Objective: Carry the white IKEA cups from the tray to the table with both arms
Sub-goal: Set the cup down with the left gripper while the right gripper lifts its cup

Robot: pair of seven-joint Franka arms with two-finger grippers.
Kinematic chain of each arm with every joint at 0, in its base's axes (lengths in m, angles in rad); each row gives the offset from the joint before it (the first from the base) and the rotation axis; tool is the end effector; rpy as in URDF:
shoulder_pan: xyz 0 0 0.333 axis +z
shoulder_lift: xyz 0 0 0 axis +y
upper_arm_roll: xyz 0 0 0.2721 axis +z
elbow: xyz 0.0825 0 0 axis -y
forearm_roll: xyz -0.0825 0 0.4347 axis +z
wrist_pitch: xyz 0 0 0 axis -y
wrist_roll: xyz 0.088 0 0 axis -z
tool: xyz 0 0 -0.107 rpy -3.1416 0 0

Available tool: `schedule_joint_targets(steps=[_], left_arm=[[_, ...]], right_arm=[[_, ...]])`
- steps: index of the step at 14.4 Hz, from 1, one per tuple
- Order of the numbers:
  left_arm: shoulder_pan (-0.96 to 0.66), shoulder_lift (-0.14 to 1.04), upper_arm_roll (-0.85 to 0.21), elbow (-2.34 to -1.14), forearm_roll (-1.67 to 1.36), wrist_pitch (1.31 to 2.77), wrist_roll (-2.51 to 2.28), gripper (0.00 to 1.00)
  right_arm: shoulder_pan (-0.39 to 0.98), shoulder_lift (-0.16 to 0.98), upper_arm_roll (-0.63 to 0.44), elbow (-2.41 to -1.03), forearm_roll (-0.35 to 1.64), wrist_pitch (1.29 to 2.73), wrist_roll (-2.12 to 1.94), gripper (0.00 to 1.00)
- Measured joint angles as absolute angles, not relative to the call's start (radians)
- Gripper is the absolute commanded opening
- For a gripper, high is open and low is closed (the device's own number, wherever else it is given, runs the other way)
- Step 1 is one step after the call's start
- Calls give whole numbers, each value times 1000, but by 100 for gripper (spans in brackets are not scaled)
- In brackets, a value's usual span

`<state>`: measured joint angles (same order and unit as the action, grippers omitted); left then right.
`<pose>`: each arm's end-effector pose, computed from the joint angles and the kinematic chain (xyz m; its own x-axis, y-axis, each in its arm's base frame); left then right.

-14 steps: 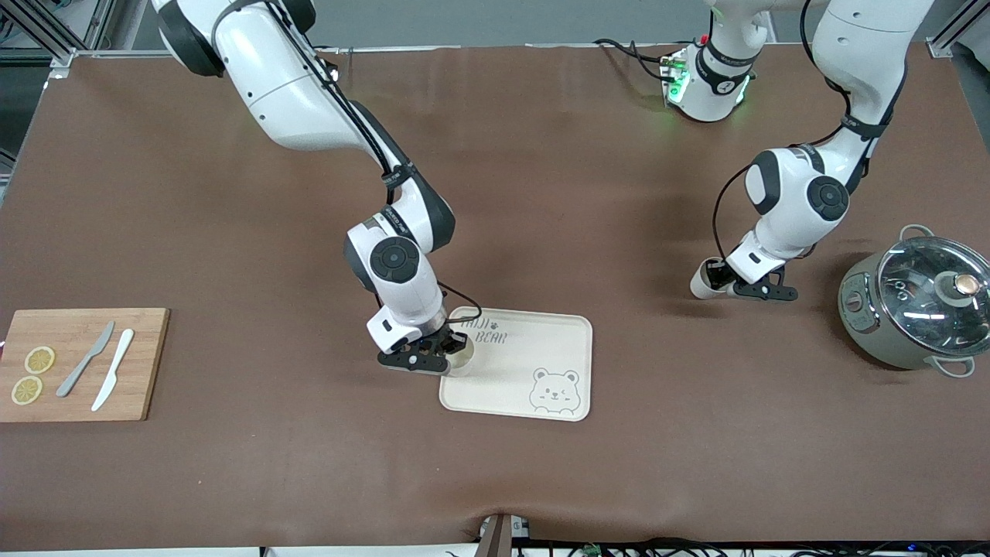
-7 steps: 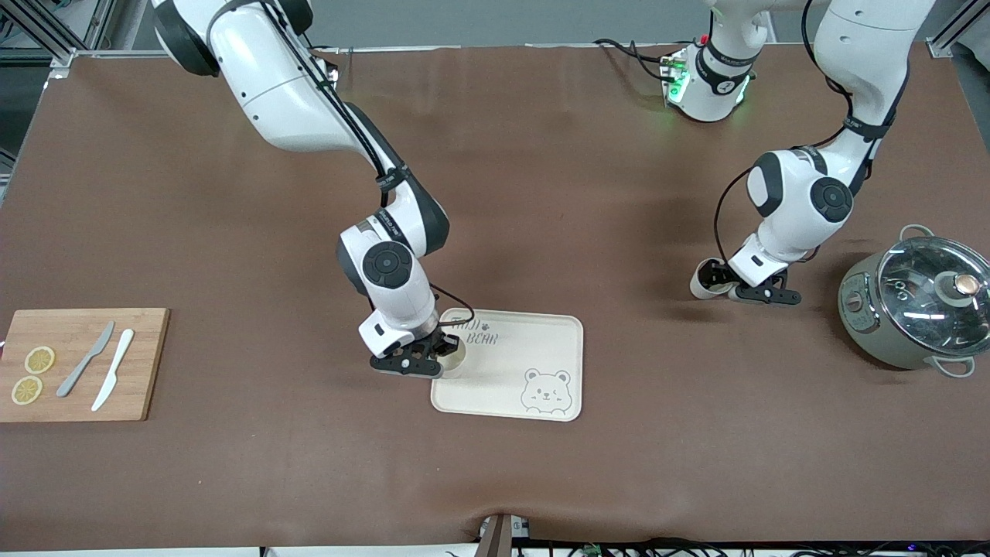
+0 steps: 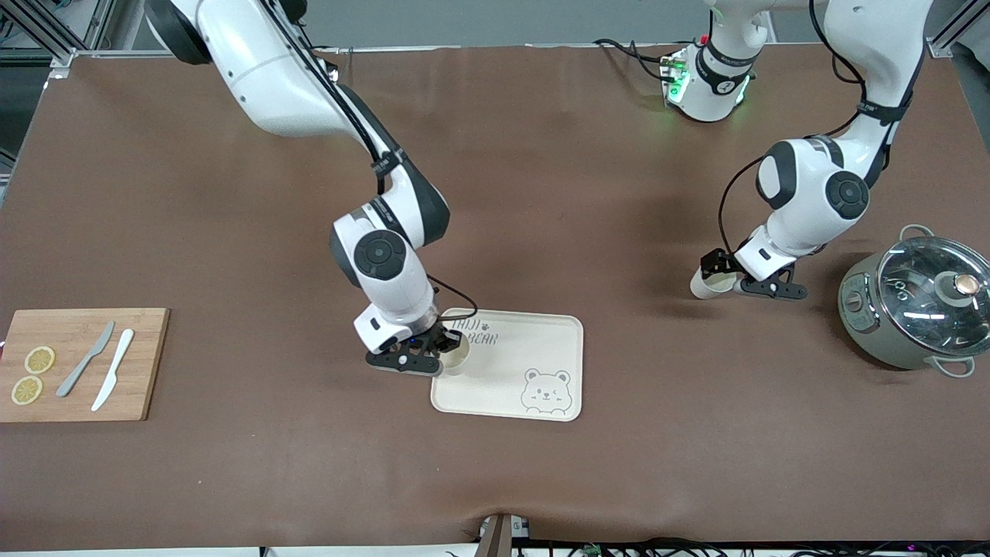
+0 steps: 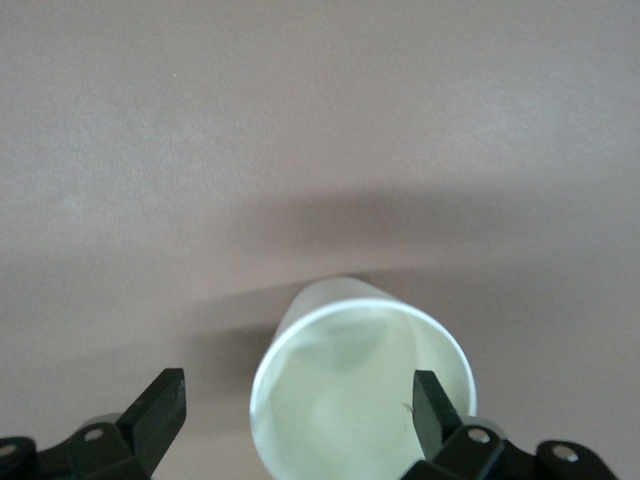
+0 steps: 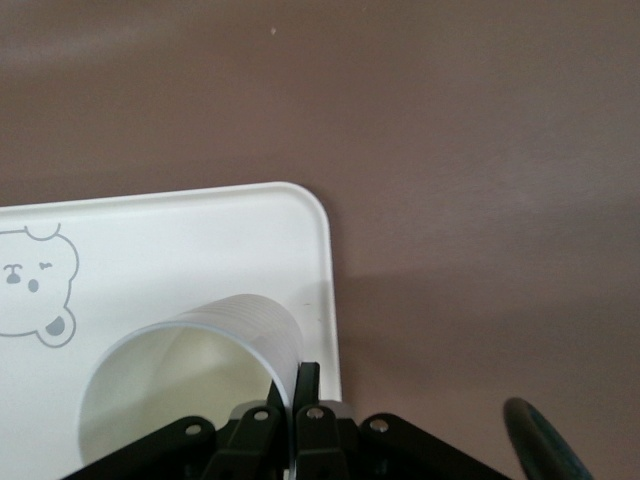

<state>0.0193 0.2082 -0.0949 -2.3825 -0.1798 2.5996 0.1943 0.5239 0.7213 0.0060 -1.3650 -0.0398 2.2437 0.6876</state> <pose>0.5222 -0.0385 0.1490 0.9934 -0.1126 0.0214 -0.1142 -0.9872 0.1110 0.6604 0.3846 0.2485 0.9801 -0.1407 0.1403 -0.1310 -0.9885 -0.0756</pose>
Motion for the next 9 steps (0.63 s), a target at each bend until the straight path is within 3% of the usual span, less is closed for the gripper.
schedule_joint_targets(steps=[5, 9], left_arm=[[39, 148, -91, -2353, -180, 2490, 194, 100], [56, 140, -90, -2176, -180, 2261, 194, 100]], right_arm=[[358, 515, 0, -1385, -18, 1931, 354, 0], [173, 398, -1, -1527, -13, 1893, 57, 0]])
